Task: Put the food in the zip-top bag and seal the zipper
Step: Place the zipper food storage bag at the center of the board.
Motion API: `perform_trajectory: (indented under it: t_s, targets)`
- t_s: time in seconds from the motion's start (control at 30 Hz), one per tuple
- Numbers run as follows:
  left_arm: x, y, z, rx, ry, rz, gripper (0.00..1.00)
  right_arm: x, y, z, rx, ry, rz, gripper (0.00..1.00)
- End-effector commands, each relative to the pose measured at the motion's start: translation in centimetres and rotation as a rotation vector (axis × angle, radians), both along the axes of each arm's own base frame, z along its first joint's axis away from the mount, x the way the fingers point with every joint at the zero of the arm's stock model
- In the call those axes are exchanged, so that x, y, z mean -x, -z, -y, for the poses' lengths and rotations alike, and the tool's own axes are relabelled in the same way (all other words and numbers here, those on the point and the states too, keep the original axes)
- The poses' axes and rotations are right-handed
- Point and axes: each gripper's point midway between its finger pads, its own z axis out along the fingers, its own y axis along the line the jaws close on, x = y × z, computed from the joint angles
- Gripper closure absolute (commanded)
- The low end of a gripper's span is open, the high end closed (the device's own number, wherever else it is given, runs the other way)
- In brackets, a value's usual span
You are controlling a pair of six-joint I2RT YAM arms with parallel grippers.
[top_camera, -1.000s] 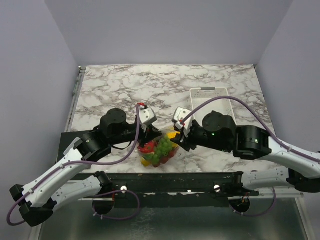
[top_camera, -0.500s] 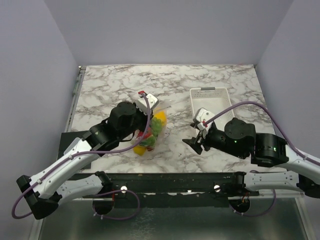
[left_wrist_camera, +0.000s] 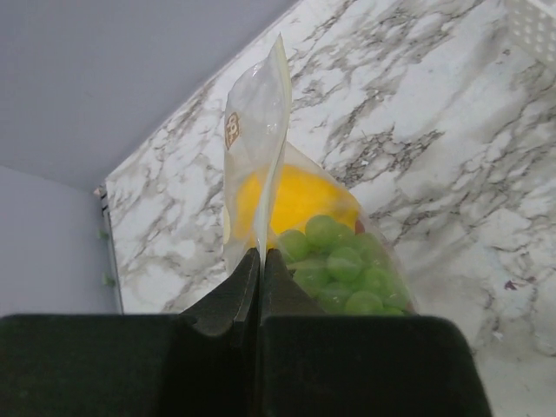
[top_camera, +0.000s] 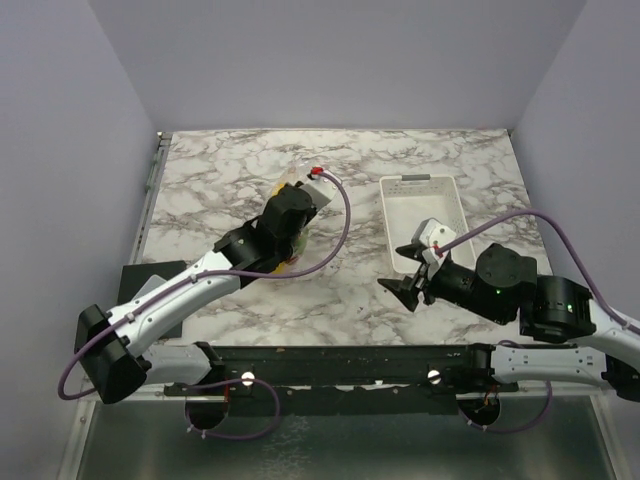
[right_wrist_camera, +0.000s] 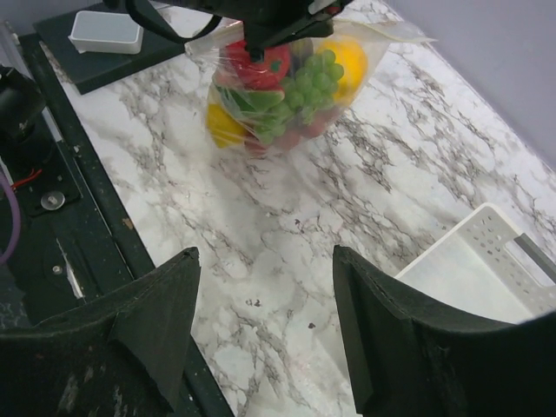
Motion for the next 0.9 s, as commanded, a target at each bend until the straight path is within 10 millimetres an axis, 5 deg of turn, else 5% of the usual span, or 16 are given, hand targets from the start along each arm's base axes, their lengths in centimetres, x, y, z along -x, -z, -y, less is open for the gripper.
perform_trajectory:
  t_s: [0.0,0.47,0.87]
  targets:
    - [-2.6,-2.6,-1.1,-0.094,-0.113,0.160,1.00,-0.2,0.0,0.1,-0.028,0.023,-0.006,0.32]
    - [-4.2,4.7,4.8,0.055,-0.023,0.032,1.00,0.3,1.4,0.0,-0.059,0.011,-0.033,0.32]
    - [0.2,12.7,10.0,0.142,0.056,-0.169,1.00,0.0,2.2,0.7,-0.055,0.052,-0.060,0.31]
